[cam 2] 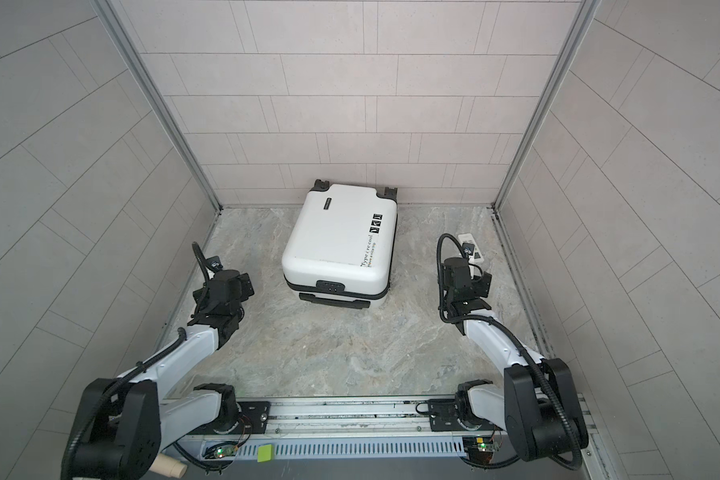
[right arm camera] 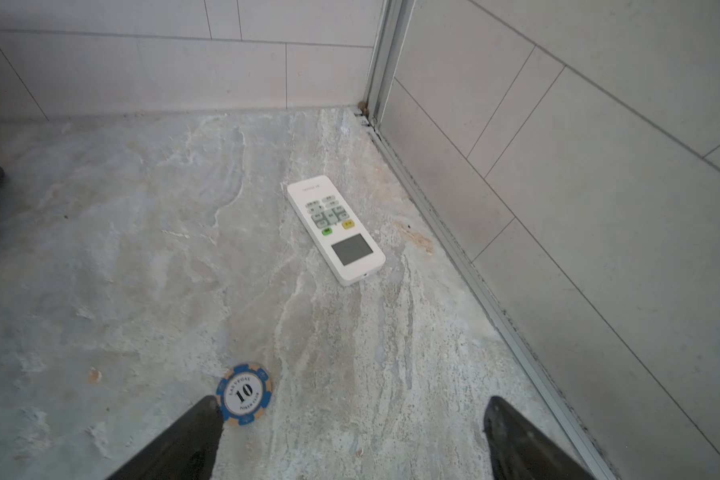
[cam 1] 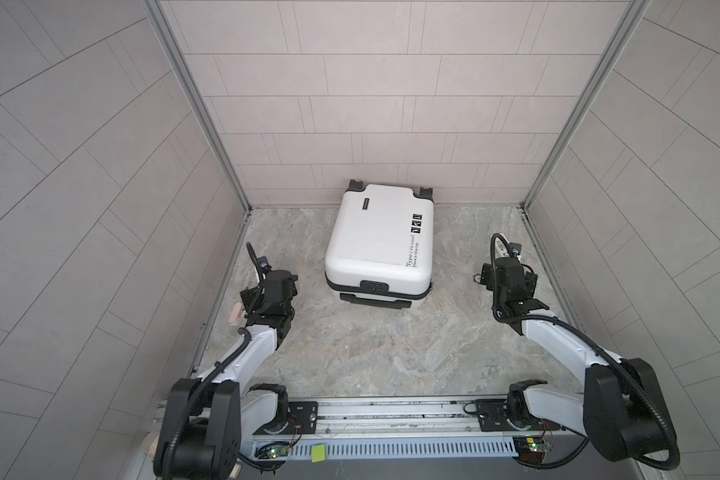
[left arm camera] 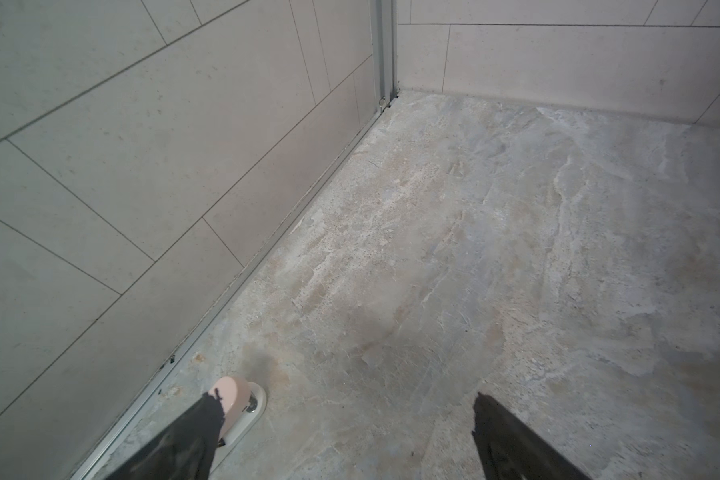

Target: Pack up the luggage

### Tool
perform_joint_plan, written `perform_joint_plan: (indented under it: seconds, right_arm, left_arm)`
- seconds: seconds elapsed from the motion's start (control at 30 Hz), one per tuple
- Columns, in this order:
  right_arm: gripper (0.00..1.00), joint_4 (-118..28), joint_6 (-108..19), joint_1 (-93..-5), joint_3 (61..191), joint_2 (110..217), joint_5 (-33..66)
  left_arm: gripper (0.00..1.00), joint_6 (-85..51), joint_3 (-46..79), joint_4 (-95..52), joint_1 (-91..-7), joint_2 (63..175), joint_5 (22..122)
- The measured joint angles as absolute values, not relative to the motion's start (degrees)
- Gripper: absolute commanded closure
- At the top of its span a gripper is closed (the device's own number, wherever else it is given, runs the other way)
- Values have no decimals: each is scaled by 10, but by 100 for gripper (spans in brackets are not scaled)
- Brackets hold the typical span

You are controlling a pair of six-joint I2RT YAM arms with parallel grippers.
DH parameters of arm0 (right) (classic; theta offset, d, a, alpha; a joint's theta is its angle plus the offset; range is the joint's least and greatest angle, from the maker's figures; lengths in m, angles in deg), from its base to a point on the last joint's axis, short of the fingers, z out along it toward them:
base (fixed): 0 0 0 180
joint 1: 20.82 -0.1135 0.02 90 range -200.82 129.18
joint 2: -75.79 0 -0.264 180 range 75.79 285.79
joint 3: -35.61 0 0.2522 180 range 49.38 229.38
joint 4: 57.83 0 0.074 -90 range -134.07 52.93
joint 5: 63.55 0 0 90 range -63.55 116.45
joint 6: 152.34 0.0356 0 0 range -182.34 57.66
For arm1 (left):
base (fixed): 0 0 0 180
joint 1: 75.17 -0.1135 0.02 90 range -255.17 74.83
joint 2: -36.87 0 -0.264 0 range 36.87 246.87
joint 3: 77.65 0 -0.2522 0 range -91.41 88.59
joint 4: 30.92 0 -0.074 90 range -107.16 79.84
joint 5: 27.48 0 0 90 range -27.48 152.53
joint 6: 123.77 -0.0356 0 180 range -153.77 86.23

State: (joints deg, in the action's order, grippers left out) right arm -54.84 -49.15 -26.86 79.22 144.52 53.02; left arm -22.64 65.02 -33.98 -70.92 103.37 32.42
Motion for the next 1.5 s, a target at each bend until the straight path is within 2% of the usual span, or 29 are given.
perform_joint_plan:
  seconds: [0.3,0.43,0.53,0.73,1.5]
  right_arm:
    - [0,-763,-556,-269,689,1510,497]
    - [0,-883,-582,-268,683,1590,467]
    - [0,-904,-598,-268,690,1642,448]
    - [1,-871,-595,-245,744,1638,412]
    - [1,-860,-595,-244,745,1635,395]
  left_arm:
    - [0,-274,729,-658,-709,1187,375]
    - [0,-292,758,-784,-709,1290,397]
    - [0,-292,745,-771,-712,1289,399]
    - [0,-293,653,-733,-715,1290,419]
    - [0,-308,657,-696,-715,1290,445]
